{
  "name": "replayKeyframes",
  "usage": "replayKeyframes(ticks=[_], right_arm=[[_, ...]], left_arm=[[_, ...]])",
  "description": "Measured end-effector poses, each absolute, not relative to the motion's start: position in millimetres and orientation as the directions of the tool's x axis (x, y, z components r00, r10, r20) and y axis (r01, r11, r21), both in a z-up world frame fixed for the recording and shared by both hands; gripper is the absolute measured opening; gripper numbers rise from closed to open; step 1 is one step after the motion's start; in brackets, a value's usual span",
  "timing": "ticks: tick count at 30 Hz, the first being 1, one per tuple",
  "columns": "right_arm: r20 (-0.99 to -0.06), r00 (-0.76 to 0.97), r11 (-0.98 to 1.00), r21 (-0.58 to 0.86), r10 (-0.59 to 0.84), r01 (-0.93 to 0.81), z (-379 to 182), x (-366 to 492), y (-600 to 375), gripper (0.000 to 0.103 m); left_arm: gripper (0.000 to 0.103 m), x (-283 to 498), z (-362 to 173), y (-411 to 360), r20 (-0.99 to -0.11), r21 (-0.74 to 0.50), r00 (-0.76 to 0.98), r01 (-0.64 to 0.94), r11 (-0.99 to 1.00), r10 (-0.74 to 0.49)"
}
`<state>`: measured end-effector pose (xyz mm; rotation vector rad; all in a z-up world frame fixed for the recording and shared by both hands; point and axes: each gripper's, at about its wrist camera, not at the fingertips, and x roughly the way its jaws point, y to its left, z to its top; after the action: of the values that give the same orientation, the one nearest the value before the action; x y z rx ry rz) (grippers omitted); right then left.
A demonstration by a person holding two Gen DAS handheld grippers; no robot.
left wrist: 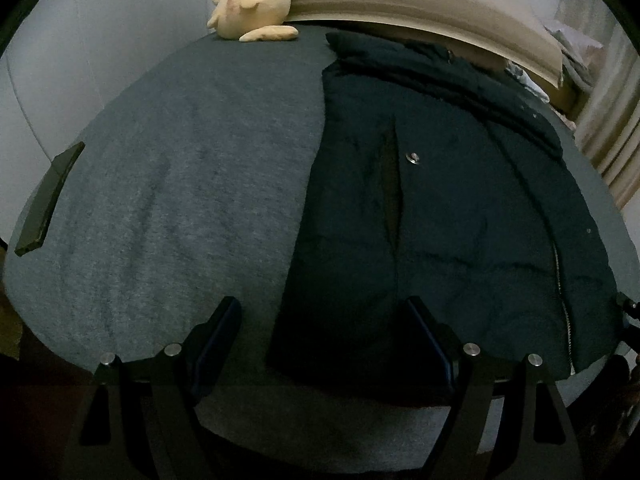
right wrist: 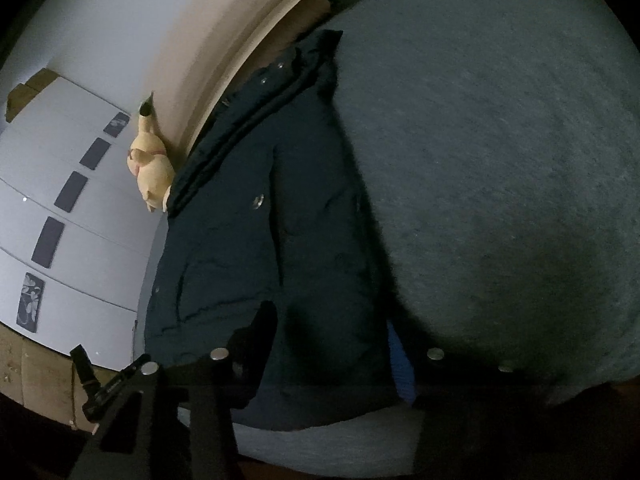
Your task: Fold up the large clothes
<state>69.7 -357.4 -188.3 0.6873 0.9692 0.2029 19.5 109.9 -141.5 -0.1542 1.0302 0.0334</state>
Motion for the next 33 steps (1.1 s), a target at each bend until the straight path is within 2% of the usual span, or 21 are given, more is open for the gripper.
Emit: replayKeyframes(ticks=[8, 9, 10, 13, 16, 18, 22, 26, 28, 32, 33], right_arm=[[-0.695, 0.56, 0.774, 0.616, 0.45, 0.143, -191.0, 71.3, -358.9, 0.047], [-0.699, 0.558, 0.778, 0.611, 0.447, 0.142, -190.9, 71.7, -358.7, 0.038], [-0.699, 0.555, 0.778, 0.612, 0.451, 0.139, -191.2, 71.7, -360.0, 0.033], [-0.693, 0.551, 0.778, 0.617, 0.465, 0.12, -190.1, 71.1, -358.2, 0.024], [-0.7, 0.549, 0.787, 0.606, 0.458, 0.117, -188.3, 72.2, -356.2, 0.024], [-0.707, 0.539, 0.789, 0.602, 0.457, 0.121, -189.8, 73.8, -355.6, 0.024], [-0.697, 0.539, 0.76, 0.633, 0.473, 0.151, -194.6, 75.1, -360.6, 0.031], [-0.687, 0.539, 0.743, 0.65, 0.487, 0.156, -197.7, 75.8, -360.9, 0.033], [-0.694, 0.535, 0.755, 0.638, 0.481, 0.148, -196.7, 76.2, -358.1, 0.031], [-0.7, 0.523, 0.767, 0.629, 0.486, 0.128, -192.0, 75.6, -354.6, 0.017], [-0.705, 0.521, 0.777, 0.618, 0.481, 0.119, -189.3, 75.2, -352.2, 0.014]], left_arm=[[0.083, 20.9, -143.6, 111.0, -0.858, -0.118, 0.511, -0.098, 0.988, -0.051], [0.083, 20.3, -143.2, 110.6, -0.858, -0.123, 0.511, -0.098, 0.988, -0.056], [0.083, 20.4, -143.0, 111.2, -0.857, -0.13, 0.512, -0.096, 0.987, -0.064], [0.08, 16.7, -141.6, 110.0, -0.851, -0.161, 0.515, -0.076, 0.984, -0.099], [0.062, 15.0, -142.6, 106.7, -0.852, -0.177, 0.509, -0.059, 0.982, -0.123], [0.062, 16.4, -143.7, 107.9, -0.853, -0.179, 0.507, -0.059, 0.982, -0.125], [0.062, 17.9, -141.9, 108.5, -0.853, -0.19, 0.504, -0.058, 0.98, -0.136], [0.064, 25.4, -144.3, 109.7, -0.855, -0.213, 0.496, -0.071, 0.974, -0.151], [0.064, 28.2, -145.1, 107.5, -0.856, -0.205, 0.495, -0.068, 0.976, -0.145], [0.022, 27.2, -142.4, 102.3, -0.858, -0.164, 0.5, -0.045, 0.985, -0.12], [0.018, 26.5, -141.2, 101.9, -0.86, -0.138, 0.501, -0.049, 0.989, -0.095]])
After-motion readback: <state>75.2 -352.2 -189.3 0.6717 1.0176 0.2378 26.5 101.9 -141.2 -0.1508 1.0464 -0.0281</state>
